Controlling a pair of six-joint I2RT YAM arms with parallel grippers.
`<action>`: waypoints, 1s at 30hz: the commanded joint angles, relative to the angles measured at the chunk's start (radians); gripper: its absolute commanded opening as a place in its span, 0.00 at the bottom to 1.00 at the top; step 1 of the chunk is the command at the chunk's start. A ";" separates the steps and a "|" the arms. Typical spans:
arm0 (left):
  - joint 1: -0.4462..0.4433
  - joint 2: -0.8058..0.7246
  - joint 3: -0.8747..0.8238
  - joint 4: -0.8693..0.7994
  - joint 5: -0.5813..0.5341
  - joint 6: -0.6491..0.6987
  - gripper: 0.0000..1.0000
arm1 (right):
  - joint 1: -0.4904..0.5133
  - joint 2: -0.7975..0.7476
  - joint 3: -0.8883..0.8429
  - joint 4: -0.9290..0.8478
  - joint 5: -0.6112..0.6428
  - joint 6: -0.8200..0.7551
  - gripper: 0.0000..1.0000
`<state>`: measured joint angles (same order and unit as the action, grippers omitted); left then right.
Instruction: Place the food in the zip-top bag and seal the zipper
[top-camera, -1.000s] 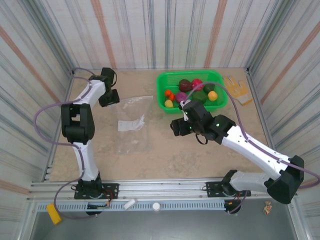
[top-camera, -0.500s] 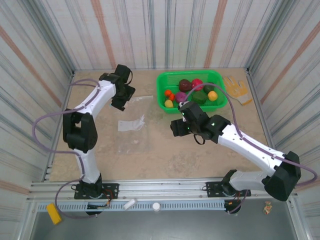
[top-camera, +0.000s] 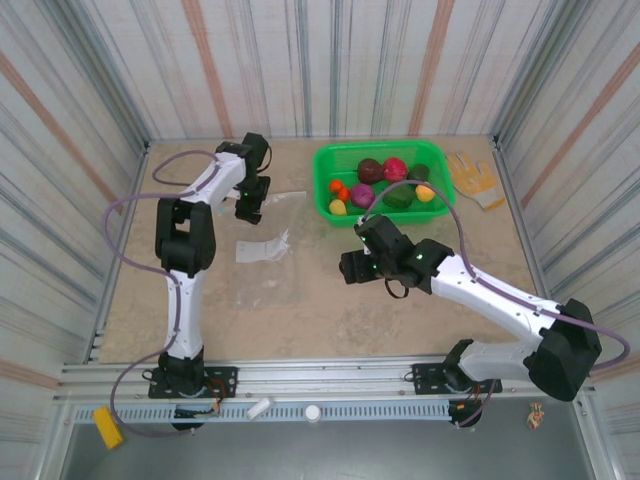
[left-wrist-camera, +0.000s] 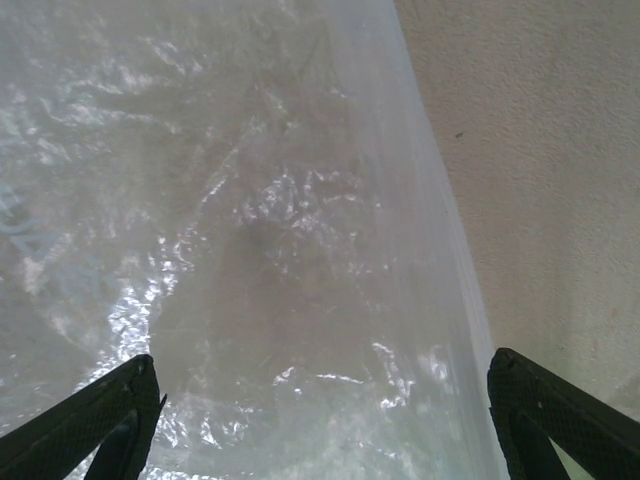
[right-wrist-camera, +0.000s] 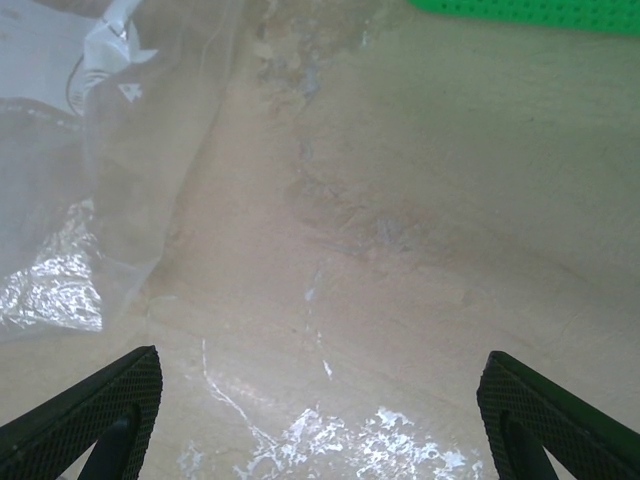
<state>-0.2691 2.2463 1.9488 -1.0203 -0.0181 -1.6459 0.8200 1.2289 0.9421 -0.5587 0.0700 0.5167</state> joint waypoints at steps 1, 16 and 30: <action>0.016 0.013 0.040 0.015 0.014 -0.023 0.87 | 0.011 0.012 -0.012 0.030 -0.041 0.026 0.85; 0.026 0.028 -0.024 0.082 0.080 0.025 0.58 | 0.013 0.050 0.037 0.016 -0.020 -0.006 0.86; 0.044 -0.120 0.062 0.081 0.104 0.446 0.00 | 0.008 -0.089 0.098 -0.067 0.074 -0.061 0.86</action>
<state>-0.2337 2.2261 1.9423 -0.9146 0.0860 -1.3903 0.8253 1.1942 0.9985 -0.5827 0.0940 0.4892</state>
